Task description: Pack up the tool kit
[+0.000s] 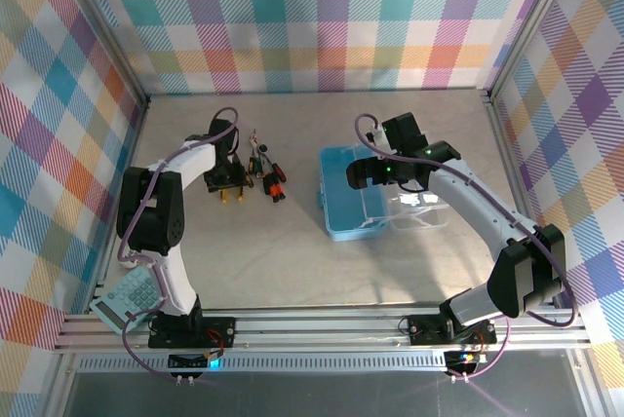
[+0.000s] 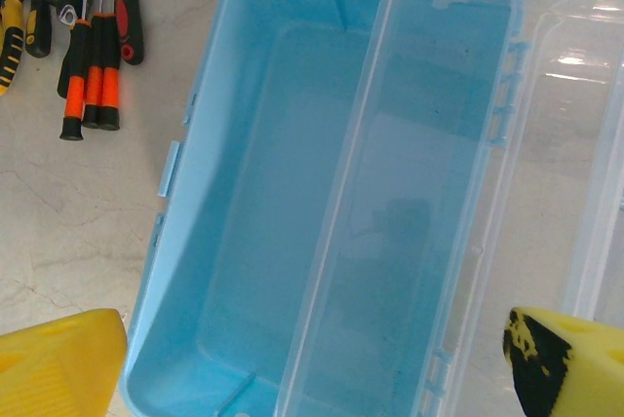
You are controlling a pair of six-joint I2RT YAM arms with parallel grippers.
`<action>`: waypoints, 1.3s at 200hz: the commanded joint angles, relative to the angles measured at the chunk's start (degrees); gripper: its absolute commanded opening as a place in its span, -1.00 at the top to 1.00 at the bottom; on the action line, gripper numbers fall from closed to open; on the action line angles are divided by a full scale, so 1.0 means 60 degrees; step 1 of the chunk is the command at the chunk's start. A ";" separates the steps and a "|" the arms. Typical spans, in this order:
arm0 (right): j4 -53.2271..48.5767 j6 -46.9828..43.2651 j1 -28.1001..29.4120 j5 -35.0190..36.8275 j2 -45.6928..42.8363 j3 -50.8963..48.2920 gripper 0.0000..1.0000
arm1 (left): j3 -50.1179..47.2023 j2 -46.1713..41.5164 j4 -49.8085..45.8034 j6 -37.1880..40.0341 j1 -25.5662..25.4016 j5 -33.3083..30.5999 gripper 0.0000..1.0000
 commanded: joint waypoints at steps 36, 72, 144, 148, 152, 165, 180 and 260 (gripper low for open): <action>-0.0009 0.0041 0.0080 -0.0114 0.0141 0.0119 -0.98 | -0.0569 -0.0462 -0.0099 -0.0159 0.0179 -0.0211 -0.06; -0.0063 0.0027 0.0076 -0.0117 0.0214 0.0219 -0.98 | -0.0641 -0.0097 0.0006 -0.0188 0.0323 0.0030 0.22; -0.0152 -0.0004 0.0080 -0.0190 0.0273 0.0369 -0.98 | -0.0627 0.0314 0.0080 -0.0159 0.0328 0.0434 0.70; -0.0155 -0.0003 0.0080 -0.0189 0.0273 0.0379 -0.98 | -0.0632 0.0311 0.0068 -0.0159 0.0323 0.0443 0.73; -0.0155 -0.0009 0.0080 -0.0190 0.0273 0.0388 -0.98 | -0.0640 0.0307 0.0066 -0.0152 0.0322 0.0433 0.76; -0.0168 -0.0017 0.0080 -0.0216 0.0258 0.0404 -0.98 | -0.0664 0.0235 0.0053 -0.0145 0.0329 0.0430 0.96; -0.0199 -0.0041 0.0079 -0.0234 0.0244 0.0437 -0.98 | -0.0700 0.0061 0.0025 -0.0145 0.0317 0.0414 1.00; -0.0319 -0.0128 0.0080 -0.1128 0.0019 0.1039 -0.98 | -0.0038 -0.2717 -0.1058 -0.0053 -0.0098 0.0879 1.00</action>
